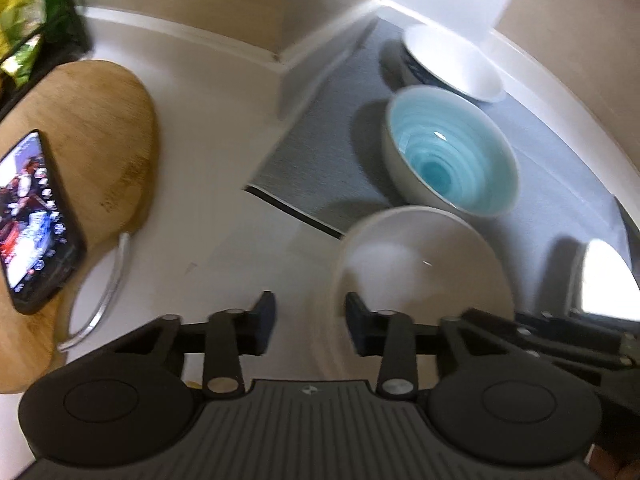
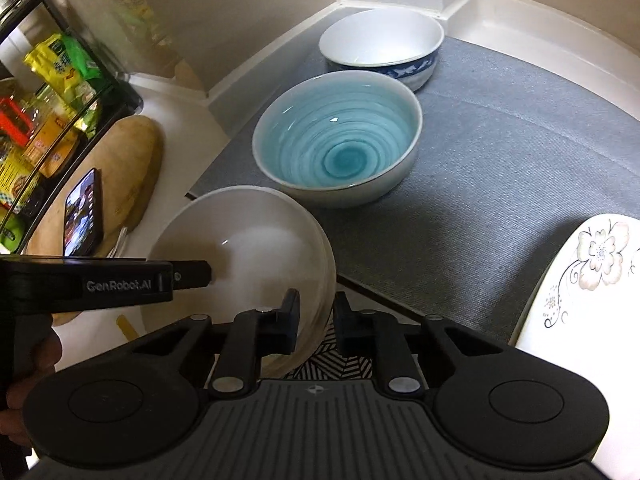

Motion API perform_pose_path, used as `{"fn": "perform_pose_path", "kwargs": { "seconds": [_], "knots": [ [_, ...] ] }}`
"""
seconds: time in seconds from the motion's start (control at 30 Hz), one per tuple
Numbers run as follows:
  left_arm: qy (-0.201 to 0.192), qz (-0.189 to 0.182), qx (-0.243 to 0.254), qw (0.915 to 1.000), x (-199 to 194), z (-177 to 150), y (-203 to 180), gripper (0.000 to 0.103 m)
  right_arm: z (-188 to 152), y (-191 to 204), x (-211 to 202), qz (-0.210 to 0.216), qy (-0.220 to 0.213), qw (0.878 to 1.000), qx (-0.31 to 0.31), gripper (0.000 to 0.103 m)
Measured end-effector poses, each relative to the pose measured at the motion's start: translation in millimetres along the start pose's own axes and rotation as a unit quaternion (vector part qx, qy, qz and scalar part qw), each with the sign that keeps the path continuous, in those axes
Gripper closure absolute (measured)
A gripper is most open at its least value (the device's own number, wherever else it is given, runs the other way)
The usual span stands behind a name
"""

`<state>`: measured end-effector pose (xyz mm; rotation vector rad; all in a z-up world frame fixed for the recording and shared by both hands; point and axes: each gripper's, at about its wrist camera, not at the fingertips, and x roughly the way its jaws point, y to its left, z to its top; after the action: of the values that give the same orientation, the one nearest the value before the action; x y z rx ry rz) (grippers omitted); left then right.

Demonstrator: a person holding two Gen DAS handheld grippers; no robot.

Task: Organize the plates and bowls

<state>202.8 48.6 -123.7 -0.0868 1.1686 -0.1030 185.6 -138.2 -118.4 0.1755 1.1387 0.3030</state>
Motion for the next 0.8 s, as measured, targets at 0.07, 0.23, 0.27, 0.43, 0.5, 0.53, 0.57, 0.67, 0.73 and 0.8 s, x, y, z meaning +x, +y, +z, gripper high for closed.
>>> {"fn": "perform_pose_path", "kwargs": {
  "seconds": [0.07, 0.23, 0.27, 0.43, 0.5, 0.53, 0.57, 0.67, 0.73, 0.8],
  "knots": [
    [0.01, -0.013, 0.009, 0.9998, 0, -5, -4, 0.069, -2, 1, 0, 0.003, 0.005, 1.0, -0.002, 0.084],
    [0.016, -0.018, 0.022, 0.9995, -2, -17, -8, 0.069, -7, 3, -4, 0.002, 0.013, 1.0, -0.006, 0.084],
    [0.017, -0.021, 0.022, 0.9994, -3, -19, -8, 0.069, -8, 3, -5, 0.002, 0.014, 1.0, -0.005, 0.084],
    [0.021, -0.026, 0.03, 0.999, -7, -29, -7, 0.069, -13, 4, -9, 0.0, 0.019, 1.0, -0.002, 0.084],
    [0.022, -0.025, 0.025, 0.9991, -7, -28, -6, 0.067, -14, 4, -9, -0.001, 0.019, 1.0, -0.001, 0.083],
    [0.023, -0.025, 0.023, 0.9992, -7, -28, -6, 0.065, -14, 4, -10, -0.003, 0.019, 1.0, -0.001, 0.083],
    [0.023, -0.024, 0.022, 0.9992, -8, -27, -6, 0.057, -14, 5, -10, -0.004, 0.017, 1.0, 0.0, 0.083],
    [0.005, 0.009, 0.03, 0.9995, -15, -26, -7, 0.017, -15, 4, -14, -0.014, 0.008, 1.0, 0.004, 0.075],
    [-0.016, 0.025, 0.041, 0.9987, -22, -25, -8, 0.01, -16, 3, -19, -0.022, 0.0, 1.0, 0.013, 0.054],
    [-0.021, 0.031, 0.048, 0.9981, -27, -24, -8, 0.003, -16, 0, -25, -0.025, -0.009, 0.999, 0.026, 0.044]
  ]
}}
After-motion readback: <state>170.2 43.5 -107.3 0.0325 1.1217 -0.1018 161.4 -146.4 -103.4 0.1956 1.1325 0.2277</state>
